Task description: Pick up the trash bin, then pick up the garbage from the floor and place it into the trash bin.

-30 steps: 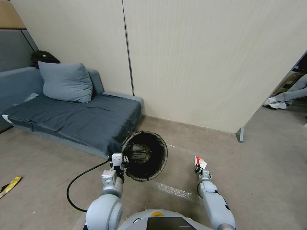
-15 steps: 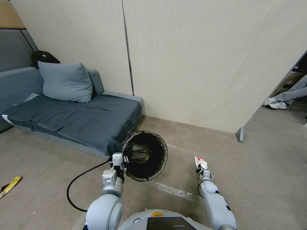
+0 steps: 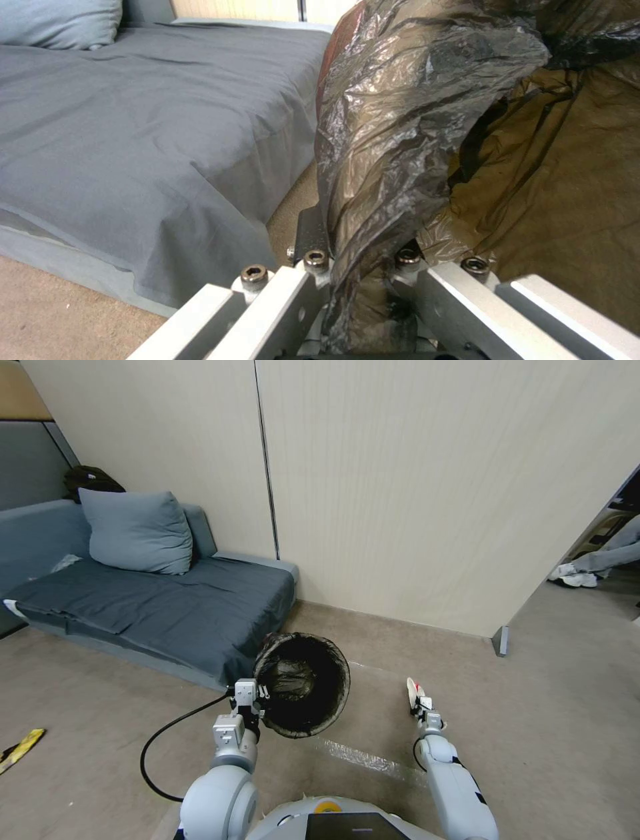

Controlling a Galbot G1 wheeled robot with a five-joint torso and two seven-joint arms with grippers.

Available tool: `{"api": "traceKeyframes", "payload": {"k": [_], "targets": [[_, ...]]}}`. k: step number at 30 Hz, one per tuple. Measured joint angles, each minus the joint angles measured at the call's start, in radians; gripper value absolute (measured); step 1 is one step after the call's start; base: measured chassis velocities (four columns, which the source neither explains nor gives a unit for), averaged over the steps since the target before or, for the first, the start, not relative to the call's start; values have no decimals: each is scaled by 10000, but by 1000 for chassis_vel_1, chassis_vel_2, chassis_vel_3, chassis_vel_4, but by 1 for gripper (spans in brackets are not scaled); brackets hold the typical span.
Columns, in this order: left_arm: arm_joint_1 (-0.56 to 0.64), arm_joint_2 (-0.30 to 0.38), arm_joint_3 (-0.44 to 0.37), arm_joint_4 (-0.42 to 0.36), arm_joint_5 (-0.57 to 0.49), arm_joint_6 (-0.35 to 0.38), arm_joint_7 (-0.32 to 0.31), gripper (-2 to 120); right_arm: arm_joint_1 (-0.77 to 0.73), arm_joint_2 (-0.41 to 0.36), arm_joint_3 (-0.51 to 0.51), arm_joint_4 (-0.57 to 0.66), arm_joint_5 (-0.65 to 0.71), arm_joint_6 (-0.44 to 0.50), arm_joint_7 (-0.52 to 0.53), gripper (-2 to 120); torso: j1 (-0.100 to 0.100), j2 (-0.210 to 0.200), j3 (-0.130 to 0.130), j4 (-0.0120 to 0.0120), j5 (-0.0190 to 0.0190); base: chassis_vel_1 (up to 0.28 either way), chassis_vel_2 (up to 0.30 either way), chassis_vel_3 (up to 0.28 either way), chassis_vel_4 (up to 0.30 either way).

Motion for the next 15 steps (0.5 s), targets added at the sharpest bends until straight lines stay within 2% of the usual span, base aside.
{"api": "traceKeyframes", "payload": {"k": [1, 3, 7, 8, 10, 11, 15], "targets": [[3, -3, 8, 23, -4, -5, -1, 1, -274, 0, -64, 792, 97, 217, -148, 0, 0, 0, 0, 0, 0, 0, 0, 0, 0], [3, 1, 16, 35, -9, -7, 1, 1, -394, -5, -92, 1179, 146, 314, -250, 0, 0, 0, 0, 0, 6, 0, 0, 0, 0], [-5, 3, 112, 144, -33, -19, -1, 1, -1235, -167, -327, 3973, 587, 1353, -1648, 0, -1, 0, 0, 3, 0, 0, 0, 0, 0], [-5, 3, 112, 144, -33, -19, -1, 1, -1235, -167, -327, 3973, 587, 1353, -1648, 0, -1, 0, 0, 3, 0, 0, 0, 0, 0], [-13, 4, 166, 212, -40, -21, 2, 1, -1538, -306, -468, 5043, 828, 1876, -2373, 0, -1, 0, -1, 2, 2, 0, 0, 0, 0], [-13, 4, 166, 212, -40, -21, 2, 1, -1538, -306, -468, 5043, 828, 1876, -2373, 0, -1, 0, -1, 2, 2, 0, 0, 0, 0], [-12, 17, 251, 357, -54, -28, 13, 1, -2059, -748, -820, 6762, 1778, 2506, -3963, 0, 0, 0, -1, 2, 0, 0, 0, 0, 0]]}}
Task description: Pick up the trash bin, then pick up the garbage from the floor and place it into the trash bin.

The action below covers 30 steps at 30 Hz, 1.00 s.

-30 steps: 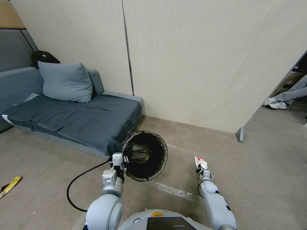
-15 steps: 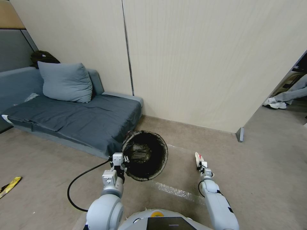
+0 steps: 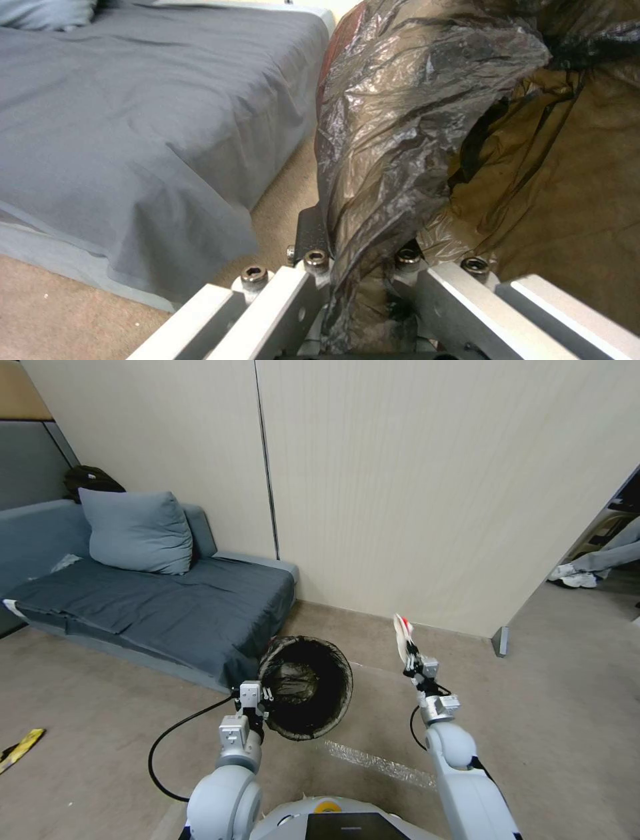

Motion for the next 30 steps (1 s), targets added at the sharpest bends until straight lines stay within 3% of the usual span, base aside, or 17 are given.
{"api": "traceKeyframes", "payload": {"k": [4, 10, 18, 30], "targets": [[-9, 0, 133, 86, -15, 0, 12, 1, -242, -315, -432, 707, 313, 35, -608, 0, 0, 0, 0, -2, 1, 0, 0, 0, 0], [-23, -3, 263, 165, -18, -3, 18, 1, -423, -557, -1311, 883, 23, -114, -686, 0, 0, 0, 0, 0, 3, 0, 0, 0, 0], [-26, 14, 264, 126, -22, -11, 35, 1, -693, -146, -2566, 5, -1161, 16, -660, 0, 0, 0, 0, -1, 1, 0, 0, 0, 0], [-28, 9, 281, 73, -23, -11, 40, 1, -834, 350, -3017, -1051, -1636, 409, -645, 0, 0, 0, 0, 0, 2, 0, 0, 0, 0]]}}
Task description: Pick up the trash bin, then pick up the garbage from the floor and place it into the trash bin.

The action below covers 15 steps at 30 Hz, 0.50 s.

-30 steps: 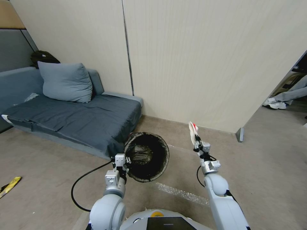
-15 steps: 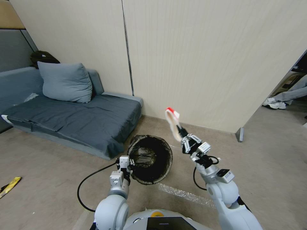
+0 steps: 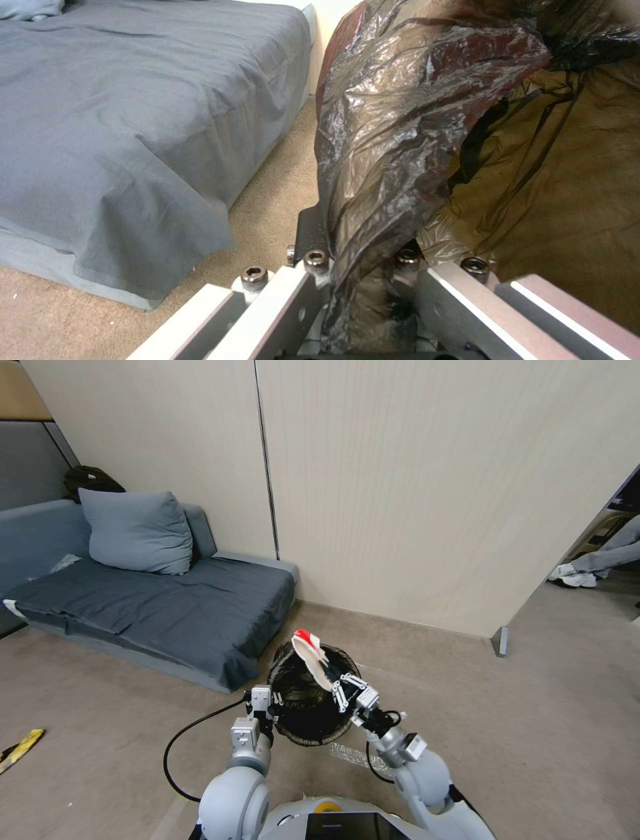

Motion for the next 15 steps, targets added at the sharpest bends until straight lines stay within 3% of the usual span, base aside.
{"api": "traceKeyframes", "payload": {"k": [15], "targets": [[-3, -58, -32, -22, 5, -28, -2, 1, -248, 147, 74, -800, -250, 412, 12, 0, 0, 0, 0, 0, 1, 0, 0, 0, 0]]}}
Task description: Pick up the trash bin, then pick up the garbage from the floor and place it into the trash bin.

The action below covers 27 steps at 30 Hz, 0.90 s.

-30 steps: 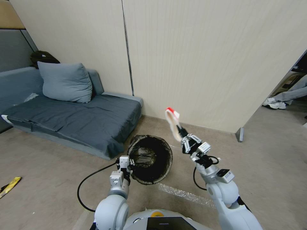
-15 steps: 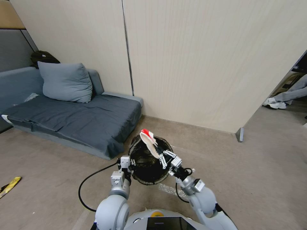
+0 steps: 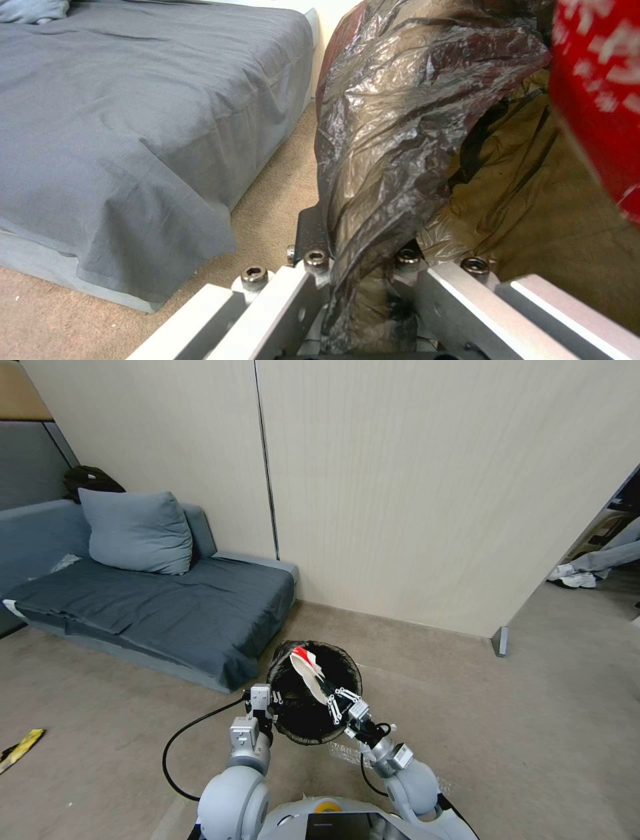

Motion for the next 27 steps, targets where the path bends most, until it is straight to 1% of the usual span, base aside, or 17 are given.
{"api": "traceKeyframes", "payload": {"k": [1, 4, 5, 8, 9, 10, 11, 13, 14, 17, 19, 21, 23, 24, 25, 26, 27], "targets": [[0, 0, 0, 0, 0, 0, 0, 1, 0, 0, 0, 0, 0, 0, 0, 0, 0, 0, 0, 0, 0, 0, 0, 0, 0], [0, -18, -11, 0, 5, -40, -15, 1, -48, 29, 12, -18, -82, 97, 46, 14, 0, 0, 0, 0, 0, 0, 0, 0, 0], [0, -18, -11, 0, 5, -40, -15, 1, -48, 29, 12, -18, -82, 97, 46, 14, 0, 0, 0, 0, 0, 0, 0, 0, 0], [-4, -25, -43, 0, 5, -118, -20, 1, -115, 20, 66, 108, -98, 137, 48, 29, 0, 0, 0, 0, 0, 0, 0, 0, 0], [-4, -25, -43, 0, 5, -118, -20, 1, -115, 20, 66, 108, -98, 137, 48, 29, 0, 0, 0, 0, 0, 0, 0, 0, 0], [-14, -29, -46, 6, 3, -128, -38, 1, -133, 18, 97, 139, -98, 142, 50, 32, 0, 0, -1, 0, 0, 0, 0, 0, 0], [-22, -33, -45, 15, 1, -128, -67, 1, -146, 20, 142, 168, -100, 155, 50, 39, 0, 1, 0, 0, 0, 0, 0, 0, 0], [-17, -33, -44, 19, 1, -113, -103, 1, -166, 71, 222, 319, -95, 171, 52, 47, 0, 0, 0, 0, 1, 0, 0, 0, 0], [-17, -33, -44, 19, 1, -113, -103, 1, -166, 71, 222, 319, -95, 171, 52, 47, 0, 0, 0, 0, 1, 0, 0, 0, 0], [-12, -25, -42, 8, -7, -36, -112, 1, -207, 96, 251, 621, -75, 160, 55, 63, 0, 0, 0, 0, 0, 0, 0, 0, 0], [-11, -24, -42, 3, -10, -21, -113, 1, -220, 95, 248, 646, -80, 157, 55, 64, 0, 0, 0, 0, 0, 0, 0, 0, 0], [-10, -24, -41, -6, -18, -3, -107, 1, -251, 89, 223, 667, -98, 155, 54, 73, 0, 0, 0, 1, 0, 0, 0, 0, 0], [-10, -24, -41, -6, -18, -3, -107, 1, -251, 89, 223, 667, -98, 155, 54, 73, 0, 0, 0, 1, 0, 0, 0, 0, 0], [-6, -23, -29, -26, -42, 6, -87, 1, -287, 98, 191, 667, -138, 164, 50, 84, 0, 1, 0, -1, 0, 0, 0, 0, 0], [-4, -23, -30, -37, -42, 10, -78, 1, -290, 115, 181, 668, -157, 177, 49, 91, 0, 0, -1, 0, 0, 0, 0, 0, 0], [-1, -23, -31, -41, -43, 13, -71, 1, -296, 118, 174, 685, -172, 180, 49, 92, 0, 0, 0, 0, 1, 0, 0, 0, 0], [8, -22, -36, -47, -43, 18, -66, 1, -315, 120, 170, 782, -199, 192, 50, 98, 0, 0, 0, 0, 0, 0, 0, 0, 0]]}}
